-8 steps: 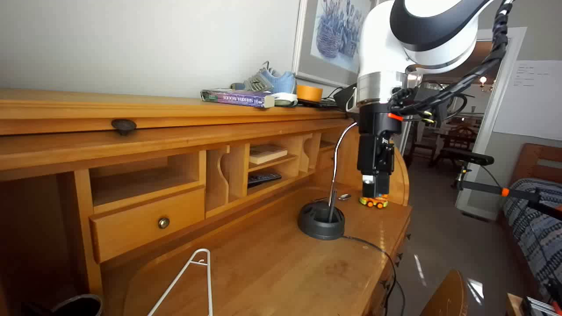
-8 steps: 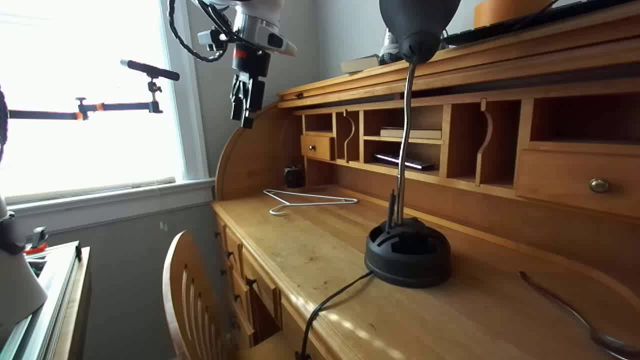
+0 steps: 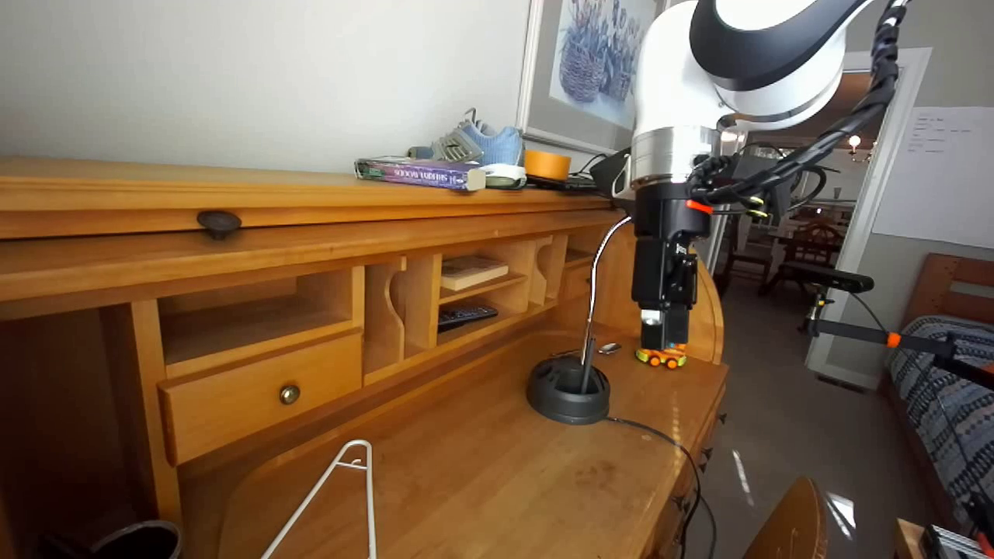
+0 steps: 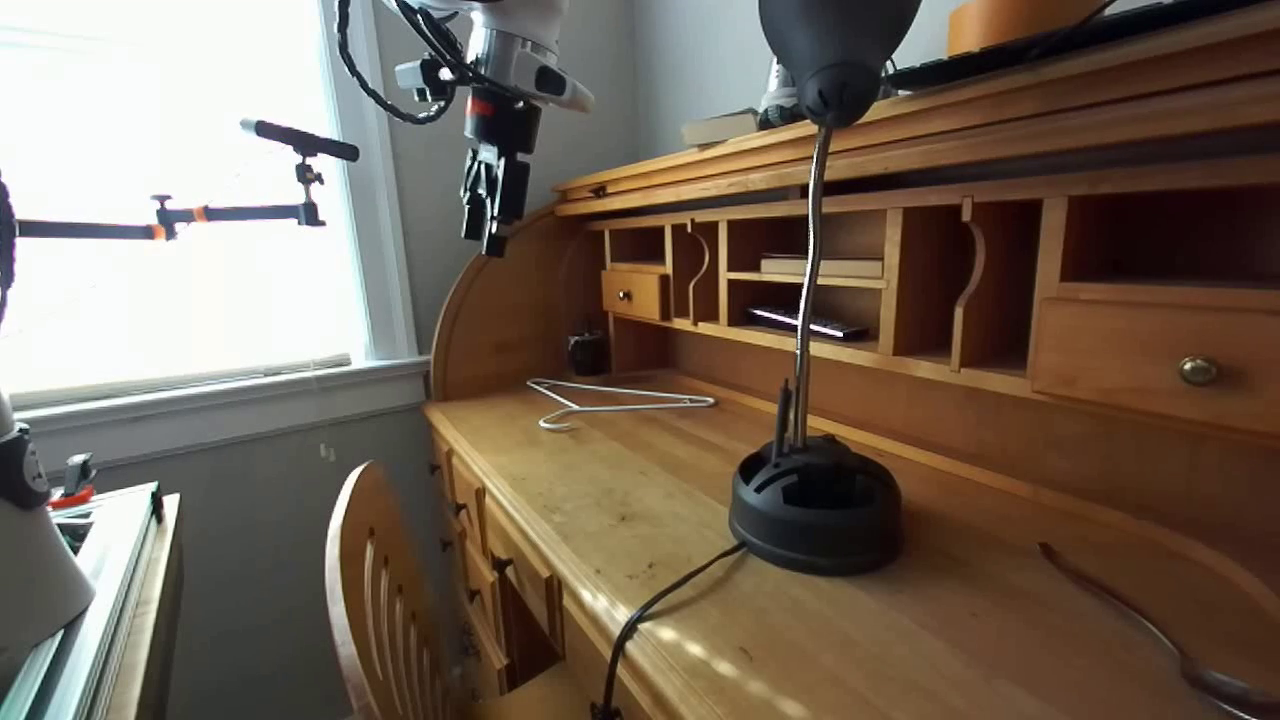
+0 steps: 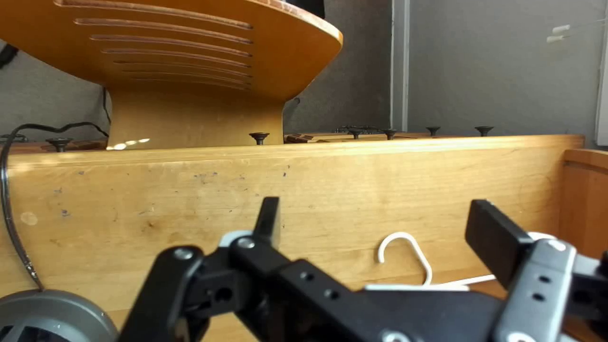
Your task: Put the pen from the lamp in the sneaker then put the sneaker on the desktop.
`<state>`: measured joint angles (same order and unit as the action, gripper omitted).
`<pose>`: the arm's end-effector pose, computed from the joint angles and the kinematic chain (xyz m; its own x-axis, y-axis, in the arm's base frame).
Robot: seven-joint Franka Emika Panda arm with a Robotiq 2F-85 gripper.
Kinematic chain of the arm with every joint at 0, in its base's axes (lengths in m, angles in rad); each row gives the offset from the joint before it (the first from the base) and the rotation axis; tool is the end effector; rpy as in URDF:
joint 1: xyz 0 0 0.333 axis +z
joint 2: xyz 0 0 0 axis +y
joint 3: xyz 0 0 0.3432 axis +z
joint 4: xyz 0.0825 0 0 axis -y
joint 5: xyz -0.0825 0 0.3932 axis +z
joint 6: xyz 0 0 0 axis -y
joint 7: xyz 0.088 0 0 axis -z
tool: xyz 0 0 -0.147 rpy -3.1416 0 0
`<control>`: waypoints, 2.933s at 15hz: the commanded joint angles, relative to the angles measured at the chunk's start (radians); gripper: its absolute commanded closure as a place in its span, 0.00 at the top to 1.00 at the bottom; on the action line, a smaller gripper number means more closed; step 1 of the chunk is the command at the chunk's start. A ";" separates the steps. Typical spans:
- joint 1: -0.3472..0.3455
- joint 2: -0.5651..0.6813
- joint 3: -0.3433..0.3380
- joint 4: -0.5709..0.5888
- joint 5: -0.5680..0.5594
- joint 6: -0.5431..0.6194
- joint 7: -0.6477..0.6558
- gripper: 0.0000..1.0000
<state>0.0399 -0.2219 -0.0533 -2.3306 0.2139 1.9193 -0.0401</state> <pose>0.4452 0.0168 0.3966 0.9812 -0.0429 -0.1882 -0.0813 -0.9761 -0.2014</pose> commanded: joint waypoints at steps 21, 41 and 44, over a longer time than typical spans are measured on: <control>-0.069 0.410 -0.149 0.105 -0.788 0.723 0.938 1.00; 0.005 0.686 -0.319 0.286 -0.841 0.772 1.017 0.93; 0.017 0.704 -0.333 0.301 -0.834 0.776 1.024 0.63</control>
<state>0.0328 0.4443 -0.3579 -2.0549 -0.5971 2.6692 0.9416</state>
